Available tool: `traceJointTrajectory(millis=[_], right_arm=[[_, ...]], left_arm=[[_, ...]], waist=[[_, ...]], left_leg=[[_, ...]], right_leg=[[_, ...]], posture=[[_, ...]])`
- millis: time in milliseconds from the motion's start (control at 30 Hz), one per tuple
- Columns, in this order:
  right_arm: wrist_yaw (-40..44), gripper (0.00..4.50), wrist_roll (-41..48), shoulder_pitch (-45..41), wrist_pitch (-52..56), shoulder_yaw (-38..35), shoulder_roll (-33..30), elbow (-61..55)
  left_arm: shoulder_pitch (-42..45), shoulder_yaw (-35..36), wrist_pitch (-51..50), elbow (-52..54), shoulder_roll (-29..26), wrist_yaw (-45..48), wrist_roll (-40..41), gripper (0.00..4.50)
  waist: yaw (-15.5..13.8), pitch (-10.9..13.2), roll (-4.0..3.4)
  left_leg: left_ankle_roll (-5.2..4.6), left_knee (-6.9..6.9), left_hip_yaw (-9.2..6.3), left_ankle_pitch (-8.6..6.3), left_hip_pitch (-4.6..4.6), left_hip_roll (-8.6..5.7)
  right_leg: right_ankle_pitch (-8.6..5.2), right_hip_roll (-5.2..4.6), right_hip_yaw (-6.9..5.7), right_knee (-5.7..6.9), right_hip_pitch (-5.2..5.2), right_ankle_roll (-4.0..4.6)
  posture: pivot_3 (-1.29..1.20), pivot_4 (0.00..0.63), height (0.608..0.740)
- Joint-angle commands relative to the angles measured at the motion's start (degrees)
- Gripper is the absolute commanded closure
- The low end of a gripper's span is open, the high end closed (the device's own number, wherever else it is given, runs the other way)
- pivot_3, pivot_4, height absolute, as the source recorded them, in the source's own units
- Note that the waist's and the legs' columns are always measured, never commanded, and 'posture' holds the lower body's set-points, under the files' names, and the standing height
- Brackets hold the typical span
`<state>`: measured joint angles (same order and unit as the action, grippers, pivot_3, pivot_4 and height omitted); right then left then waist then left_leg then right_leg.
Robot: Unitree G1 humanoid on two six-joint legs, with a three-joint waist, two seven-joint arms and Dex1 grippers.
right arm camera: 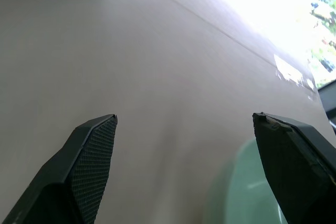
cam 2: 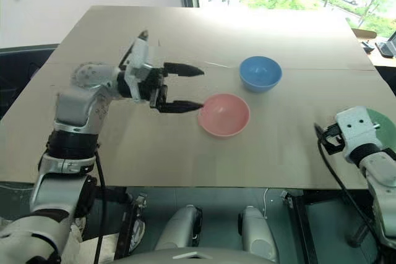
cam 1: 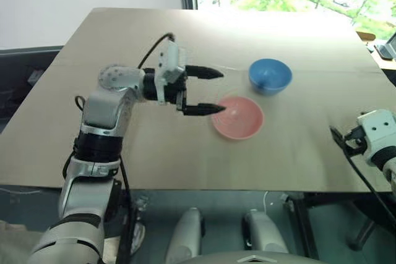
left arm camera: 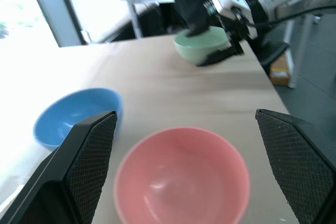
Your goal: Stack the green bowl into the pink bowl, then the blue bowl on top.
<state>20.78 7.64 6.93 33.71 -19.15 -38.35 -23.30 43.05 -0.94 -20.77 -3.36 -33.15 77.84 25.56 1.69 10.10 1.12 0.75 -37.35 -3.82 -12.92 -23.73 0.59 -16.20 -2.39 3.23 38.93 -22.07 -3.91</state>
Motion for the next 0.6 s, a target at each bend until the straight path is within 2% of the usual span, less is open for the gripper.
traceJointTrajectory(millis=[33,67,100,167,367,433,600], right_arm=[[-0.4,0.16,0.5,-2.6,3.4,-1.8,0.0,4.0],[-0.2,0.16,1.0,-3.3,4.7,-2.1,0.0,4.7],[0.2,0.68,1.5,-3.6,5.6,-2.3,-0.2,5.0],[0.1,1.26,1.6,-4.5,6.9,-2.8,-0.5,5.5],[0.6,3.40,1.7,-6.1,7.5,-2.7,-1.7,5.2],[0.8,4.36,2.1,-6.9,7.9,-2.9,-1.9,3.9],[3.2,4.43,3.8,-8.3,8.9,-0.7,-2.2,-2.2]], left_arm=[[-1.9,1.3,-3.9,3.4,-2.1,4.8,6.4,0.03],[-2.5,1.2,-6.0,4.5,-2.9,5.9,8.1,0.03],[-2.9,1.2,-7.2,5.4,-3.3,6.0,9.1,0.00],[-3.3,1.7,-7.2,6.0,-3.5,5.2,9.4,0.00],[-4.5,3.0,-6.6,6.6,-4.0,4.9,10.7,0.00],[-4.9,3.0,-6.5,6.7,-4.1,4.7,10.8,0.00],[-6.0,2.9,-7.6,6.1,-4.5,4.4,11.8,0.00]], waist=[[0.2,0.0,-0.04],[0.3,0.0,-0.05],[0.5,0.0,-0.05],[0.5,0.0,-0.05],[0.5,0.0,-0.09],[0.5,0.0,-0.09],[0.5,0.0,-0.11]], left_leg=[[0.00,0.00,0.01,0.00,0.00,0.00],[0.00,0.00,0.03,0.00,0.00,0.00],[0.00,0.00,0.05,0.00,0.00,-0.01],[0.00,0.00,0.03,0.00,0.00,0.00],[0.00,0.00,0.04,0.00,0.01,-0.01],[0.00,0.00,0.03,0.00,0.01,0.00],[0.00,0.00,0.03,0.00,0.01,0.00]], right_leg=[[0.00,0.00,0.01,0.00,0.00,0.00],[0.00,-0.01,0.03,0.01,0.00,0.00],[0.00,-0.01,0.05,0.00,0.00,0.00],[0.00,-0.01,0.04,0.01,0.00,0.00],[0.00,-0.01,0.05,0.00,0.00,0.00],[0.00,-0.01,0.04,0.00,0.00,0.00],[0.00,-0.01,0.04,0.00,0.00,0.00]], posture=[[0.00,0.150,0.740],[0.00,0.150,0.740],[0.00,0.150,0.740],[0.00,0.150,0.740],[0.00,0.150,0.740],[0.00,0.150,0.740],[0.00,0.150,0.740]])
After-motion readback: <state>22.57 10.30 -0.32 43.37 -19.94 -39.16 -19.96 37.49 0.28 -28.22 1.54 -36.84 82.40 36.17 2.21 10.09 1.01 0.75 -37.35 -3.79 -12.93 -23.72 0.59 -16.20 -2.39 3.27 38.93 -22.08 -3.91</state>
